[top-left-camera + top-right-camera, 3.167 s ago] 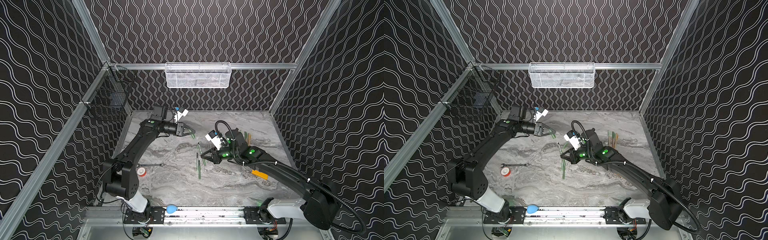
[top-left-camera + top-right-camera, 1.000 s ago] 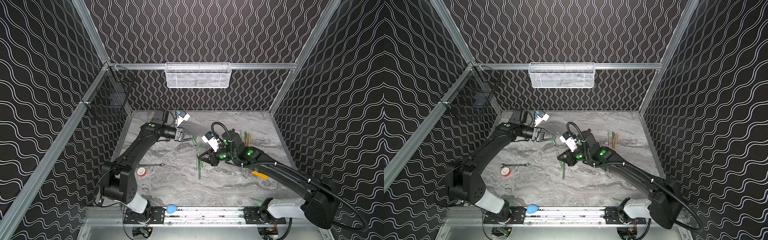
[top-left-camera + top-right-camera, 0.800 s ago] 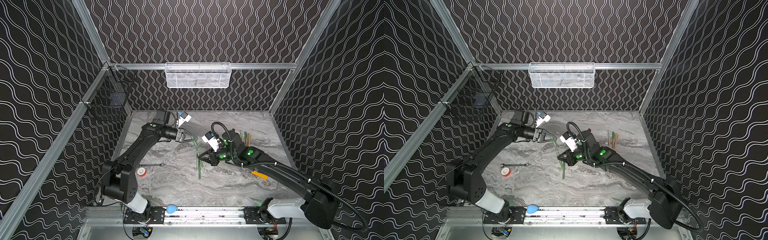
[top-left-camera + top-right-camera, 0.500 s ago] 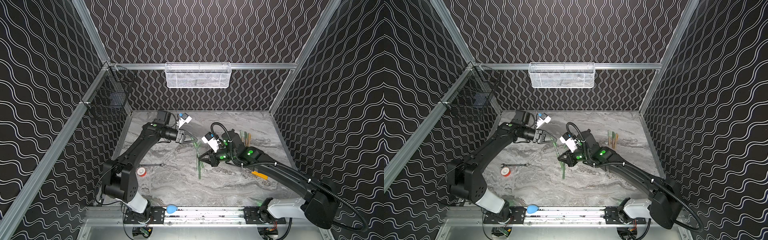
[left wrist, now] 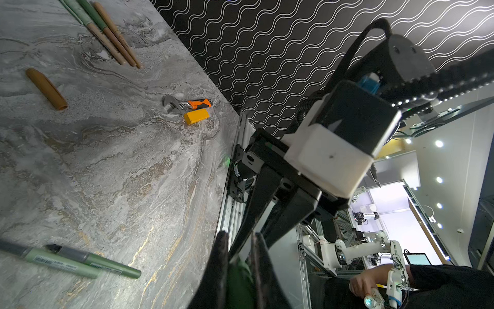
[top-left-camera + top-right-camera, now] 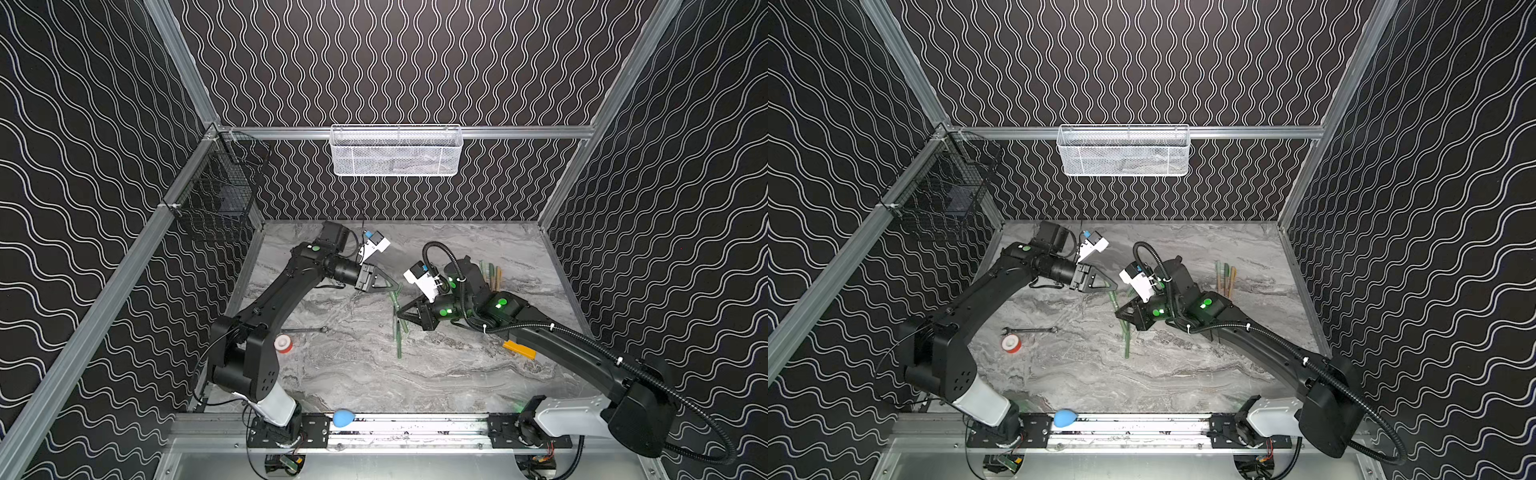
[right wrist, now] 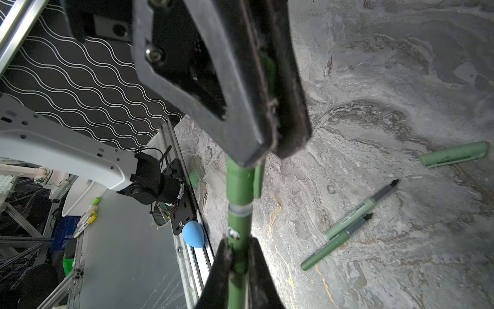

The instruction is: Insert the pens into the pen caps

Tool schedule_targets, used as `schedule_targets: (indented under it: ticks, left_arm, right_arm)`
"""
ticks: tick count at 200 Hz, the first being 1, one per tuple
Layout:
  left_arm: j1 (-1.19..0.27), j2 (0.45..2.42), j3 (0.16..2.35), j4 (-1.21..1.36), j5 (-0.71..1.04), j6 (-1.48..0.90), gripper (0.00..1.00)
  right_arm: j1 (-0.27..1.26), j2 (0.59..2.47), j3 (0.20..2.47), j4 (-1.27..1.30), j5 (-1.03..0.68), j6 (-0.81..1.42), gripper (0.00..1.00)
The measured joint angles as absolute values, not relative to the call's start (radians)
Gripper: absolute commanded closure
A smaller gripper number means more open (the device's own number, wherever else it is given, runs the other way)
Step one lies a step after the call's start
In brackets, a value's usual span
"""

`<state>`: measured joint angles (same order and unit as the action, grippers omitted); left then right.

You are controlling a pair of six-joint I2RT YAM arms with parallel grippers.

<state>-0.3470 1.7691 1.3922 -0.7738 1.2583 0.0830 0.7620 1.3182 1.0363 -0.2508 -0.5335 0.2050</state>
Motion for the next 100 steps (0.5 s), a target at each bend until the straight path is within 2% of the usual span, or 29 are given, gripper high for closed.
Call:
schedule_targets:
  ticks: [42, 66, 76, 84, 100]
  left_arm:
    - [-0.371, 1.761, 1.378, -0.778, 1.234, 0.089, 1.00]
    - [-0.373, 1.751, 1.372, -0.767, 1.219, 0.094, 0.73]
    - [-0.373, 1.748, 1.373, -0.767, 1.220, 0.100, 0.65]
    - [-0.378, 1.748, 1.374, -0.783, 1.223, 0.099, 0.61]
    - [-0.384, 1.748, 1.375, -0.806, 1.234, 0.100, 0.59]
  right_arm:
    - [0.763, 1.309, 1.021, -0.258, -0.525, 0.205, 0.97]
    - [0.764, 1.318, 1.026, -0.256, -0.519, 0.209, 0.97]
    - [0.765, 1.328, 1.034, -0.244, -0.511, 0.209, 0.97]
    - [0.764, 1.332, 1.040, -0.220, -0.496, 0.211, 0.97]
    - [0.763, 1.334, 1.049, -0.178, -0.470, 0.221, 0.96]
